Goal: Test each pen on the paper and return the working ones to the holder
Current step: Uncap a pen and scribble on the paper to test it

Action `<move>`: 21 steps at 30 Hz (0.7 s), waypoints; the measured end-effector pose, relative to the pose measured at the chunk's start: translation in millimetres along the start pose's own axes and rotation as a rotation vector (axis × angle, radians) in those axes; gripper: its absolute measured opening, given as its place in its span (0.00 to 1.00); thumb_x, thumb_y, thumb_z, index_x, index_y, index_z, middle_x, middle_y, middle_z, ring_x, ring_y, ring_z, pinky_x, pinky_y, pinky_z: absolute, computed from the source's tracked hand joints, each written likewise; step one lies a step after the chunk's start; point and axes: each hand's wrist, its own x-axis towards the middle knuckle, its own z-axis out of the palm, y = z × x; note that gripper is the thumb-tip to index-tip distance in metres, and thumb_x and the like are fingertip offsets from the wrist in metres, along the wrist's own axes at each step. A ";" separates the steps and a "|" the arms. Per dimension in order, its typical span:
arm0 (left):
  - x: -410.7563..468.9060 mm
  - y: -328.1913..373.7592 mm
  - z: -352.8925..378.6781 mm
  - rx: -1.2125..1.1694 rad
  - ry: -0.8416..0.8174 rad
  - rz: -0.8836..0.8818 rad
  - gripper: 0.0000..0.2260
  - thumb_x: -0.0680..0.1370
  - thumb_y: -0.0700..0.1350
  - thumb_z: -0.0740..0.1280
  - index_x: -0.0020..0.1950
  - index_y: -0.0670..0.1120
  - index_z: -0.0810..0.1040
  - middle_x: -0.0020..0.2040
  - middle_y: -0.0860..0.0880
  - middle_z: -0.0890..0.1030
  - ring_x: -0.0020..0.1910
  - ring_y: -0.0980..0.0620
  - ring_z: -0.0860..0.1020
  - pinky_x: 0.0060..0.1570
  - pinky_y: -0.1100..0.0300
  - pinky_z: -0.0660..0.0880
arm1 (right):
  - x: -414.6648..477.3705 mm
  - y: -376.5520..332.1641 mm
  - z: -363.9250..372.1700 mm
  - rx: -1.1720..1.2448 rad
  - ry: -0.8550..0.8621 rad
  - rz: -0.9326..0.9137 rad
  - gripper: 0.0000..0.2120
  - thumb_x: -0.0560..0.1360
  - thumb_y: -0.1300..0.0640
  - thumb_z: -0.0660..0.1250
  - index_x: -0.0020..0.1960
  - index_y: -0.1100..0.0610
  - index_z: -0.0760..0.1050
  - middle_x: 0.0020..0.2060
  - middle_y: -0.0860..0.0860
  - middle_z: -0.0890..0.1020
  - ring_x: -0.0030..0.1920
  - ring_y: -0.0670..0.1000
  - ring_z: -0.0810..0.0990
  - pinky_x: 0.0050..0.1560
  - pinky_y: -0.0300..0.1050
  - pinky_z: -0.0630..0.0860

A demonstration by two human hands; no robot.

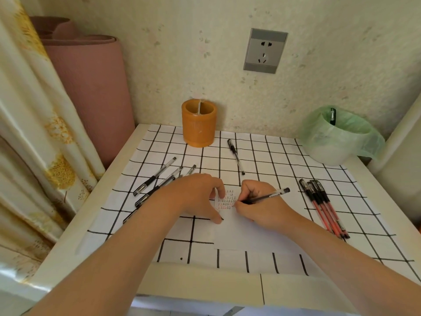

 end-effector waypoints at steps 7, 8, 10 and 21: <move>1.9 -1.6 1.5 0.002 0.001 -0.002 0.26 0.64 0.61 0.78 0.57 0.61 0.74 0.50 0.60 0.75 0.49 0.58 0.76 0.50 0.55 0.77 | 0.7 3.0 2.5 -0.019 0.000 -0.064 0.08 0.67 0.62 0.71 0.34 0.56 0.73 0.31 0.55 0.79 0.30 0.50 0.73 0.27 0.48 0.68; 2.1 -1.6 1.7 0.002 0.003 -0.003 0.26 0.64 0.61 0.78 0.57 0.61 0.74 0.50 0.60 0.75 0.49 0.58 0.76 0.49 0.55 0.76 | 0.6 2.9 2.4 -0.025 -0.003 -0.062 0.08 0.68 0.62 0.71 0.34 0.56 0.73 0.31 0.53 0.78 0.30 0.49 0.72 0.28 0.47 0.68; 2.3 -1.7 2.0 0.001 0.007 -0.004 0.26 0.63 0.61 0.78 0.57 0.61 0.74 0.50 0.60 0.75 0.49 0.58 0.75 0.49 0.56 0.76 | 0.2 2.2 2.1 -0.048 -0.008 -0.060 0.09 0.68 0.64 0.71 0.34 0.56 0.72 0.29 0.48 0.77 0.29 0.46 0.71 0.29 0.45 0.67; 2.8 -1.8 2.0 -0.006 0.006 -0.010 0.25 0.64 0.60 0.79 0.57 0.61 0.74 0.50 0.60 0.75 0.49 0.58 0.76 0.48 0.57 0.76 | -2.3 3.9 2.1 -0.060 -0.011 -0.080 0.08 0.68 0.61 0.70 0.34 0.56 0.72 0.31 0.56 0.78 0.30 0.49 0.72 0.29 0.46 0.68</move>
